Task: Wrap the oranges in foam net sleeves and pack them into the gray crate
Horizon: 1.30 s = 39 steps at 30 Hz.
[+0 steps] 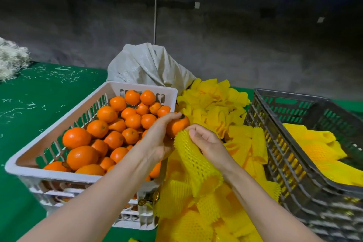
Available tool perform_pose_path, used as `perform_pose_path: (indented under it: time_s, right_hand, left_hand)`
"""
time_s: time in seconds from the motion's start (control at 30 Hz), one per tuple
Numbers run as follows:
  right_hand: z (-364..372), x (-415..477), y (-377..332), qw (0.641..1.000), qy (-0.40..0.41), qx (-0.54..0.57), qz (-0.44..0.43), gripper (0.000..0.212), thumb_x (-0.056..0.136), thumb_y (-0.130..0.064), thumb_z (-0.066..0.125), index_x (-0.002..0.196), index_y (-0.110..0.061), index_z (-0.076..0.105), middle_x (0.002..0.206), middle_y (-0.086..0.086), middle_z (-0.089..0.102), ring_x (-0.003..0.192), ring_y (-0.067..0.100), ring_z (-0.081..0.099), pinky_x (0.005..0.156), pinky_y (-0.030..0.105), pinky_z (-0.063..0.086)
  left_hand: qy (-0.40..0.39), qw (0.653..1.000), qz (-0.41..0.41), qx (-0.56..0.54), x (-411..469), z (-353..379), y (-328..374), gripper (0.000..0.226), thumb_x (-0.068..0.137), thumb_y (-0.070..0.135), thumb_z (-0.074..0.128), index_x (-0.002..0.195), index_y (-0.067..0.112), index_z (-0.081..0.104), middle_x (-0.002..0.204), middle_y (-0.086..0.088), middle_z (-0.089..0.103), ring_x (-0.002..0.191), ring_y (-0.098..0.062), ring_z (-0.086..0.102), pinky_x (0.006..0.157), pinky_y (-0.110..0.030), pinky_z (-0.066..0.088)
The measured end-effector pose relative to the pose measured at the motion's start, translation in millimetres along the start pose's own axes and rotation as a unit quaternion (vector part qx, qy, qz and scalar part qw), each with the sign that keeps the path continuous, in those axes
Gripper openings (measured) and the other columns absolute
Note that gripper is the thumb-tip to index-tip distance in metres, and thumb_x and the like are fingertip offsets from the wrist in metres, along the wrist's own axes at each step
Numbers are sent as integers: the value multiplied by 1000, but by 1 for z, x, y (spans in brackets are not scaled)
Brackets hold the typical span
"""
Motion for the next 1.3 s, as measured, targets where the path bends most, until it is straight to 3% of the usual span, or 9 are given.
perform_pose_path:
  time_s: [0.17,0.37,0.5,0.6,0.77,0.9,1.03,1.17,1.3]
  right_hand:
    - [-19,-19,1,1000,16,-25,0,21,97,-10,40,82,-12,55,64,-9,54,57,-2,48,56,13,40]
    - [-56,-34,3,995,69,-67,-3,23,97,-11,40,80,-15,55,61,-12,55,56,-4,47,55,13,38]
    - [-82,-42,-10,973,121,-185,-66,19,97,-10,40,82,-10,52,65,-7,41,57,-5,42,59,13,33]
    - [-95,-50,-20,951,165,-237,-106,25,94,-28,38,83,-10,52,72,-11,47,67,-11,48,66,10,36]
    - [-105,-67,-19,938,257,-209,-104,21,97,-24,39,79,-26,49,72,-12,50,65,-4,47,58,17,37]
    - [-102,-74,-17,914,330,-205,-116,21,97,-28,38,77,-28,45,69,-13,47,63,1,45,56,26,37]
    - [-87,-71,-10,893,362,-232,-131,15,92,-25,37,82,-18,46,70,-14,44,64,8,42,60,27,31]
    - [-95,-66,-3,908,346,-210,-108,21,99,-14,42,78,-17,46,64,-10,42,58,0,42,56,29,28]
    - [-102,-57,-5,927,317,-180,-93,33,98,-12,41,67,-23,41,60,-9,36,53,1,37,53,23,26]
  left_hand:
    - [-31,999,-22,-38,-5,29,-22,42,90,35,57,63,8,74,64,-12,70,53,-22,68,44,-29,54]
    - [25,999,8,-43,-6,46,-47,41,92,31,59,125,7,55,110,-18,64,84,-26,64,73,-40,54]
    - [-5,998,45,-36,-7,58,-67,24,87,26,62,107,16,54,62,0,68,55,-11,66,53,-30,55]
    - [-42,998,47,-23,-12,75,-78,23,91,27,56,109,13,55,61,3,68,56,-7,66,49,-24,53]
    - [-121,988,70,64,-22,87,-82,59,71,29,67,127,19,53,116,-8,68,104,-20,66,84,-33,56]
    - [-58,991,109,48,-18,84,-84,67,66,27,70,129,19,50,108,-8,70,91,-18,68,74,-30,56]
    - [18,996,86,-4,-15,85,-95,73,77,58,53,137,16,47,132,-12,57,121,-27,55,103,-45,43]
    - [76,996,48,13,-10,74,-93,44,91,55,46,99,18,68,86,-4,75,76,-16,72,58,-25,55]
    - [20,998,41,-30,-9,75,-88,35,88,45,57,78,18,77,85,-6,75,74,-18,72,67,-30,56]
Point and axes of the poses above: each hand's wrist, its own x-axis towards the middle knuckle, its own z-axis out of the palm, y = z × x, the point moved 6 cm from there along x, towards the middle knuckle
